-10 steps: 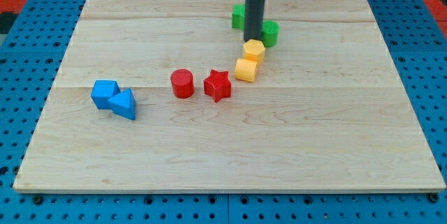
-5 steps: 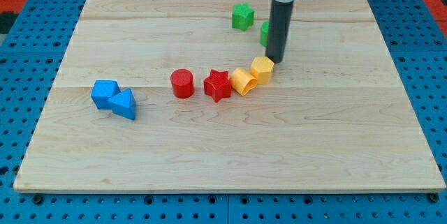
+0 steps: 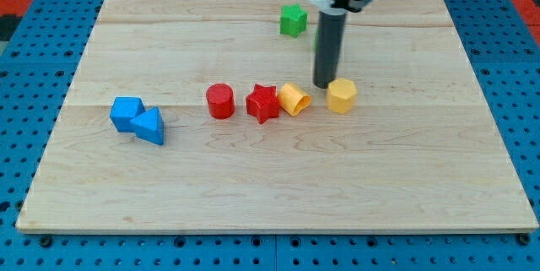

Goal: Line up the yellow blocks and red blocks horizontally

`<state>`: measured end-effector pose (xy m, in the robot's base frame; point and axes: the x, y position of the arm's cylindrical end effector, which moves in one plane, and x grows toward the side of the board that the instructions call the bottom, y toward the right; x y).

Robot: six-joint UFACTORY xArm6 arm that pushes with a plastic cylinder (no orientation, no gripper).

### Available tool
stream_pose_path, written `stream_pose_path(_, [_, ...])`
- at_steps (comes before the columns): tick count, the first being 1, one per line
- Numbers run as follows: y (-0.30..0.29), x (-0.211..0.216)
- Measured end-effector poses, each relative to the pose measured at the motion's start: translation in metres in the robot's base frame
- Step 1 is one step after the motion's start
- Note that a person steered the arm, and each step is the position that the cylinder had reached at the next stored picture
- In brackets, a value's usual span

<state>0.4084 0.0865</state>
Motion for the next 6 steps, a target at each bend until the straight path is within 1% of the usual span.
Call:
stream_pose_path(1, [0.021, 0.009])
stream_pose_path(2, [-0.001, -0.005])
stream_pose_path(4, [-0.094, -0.022])
stream_pose_path(5, [-0.099, -0.010])
stream_pose_path(6, [-0.078, 0.000])
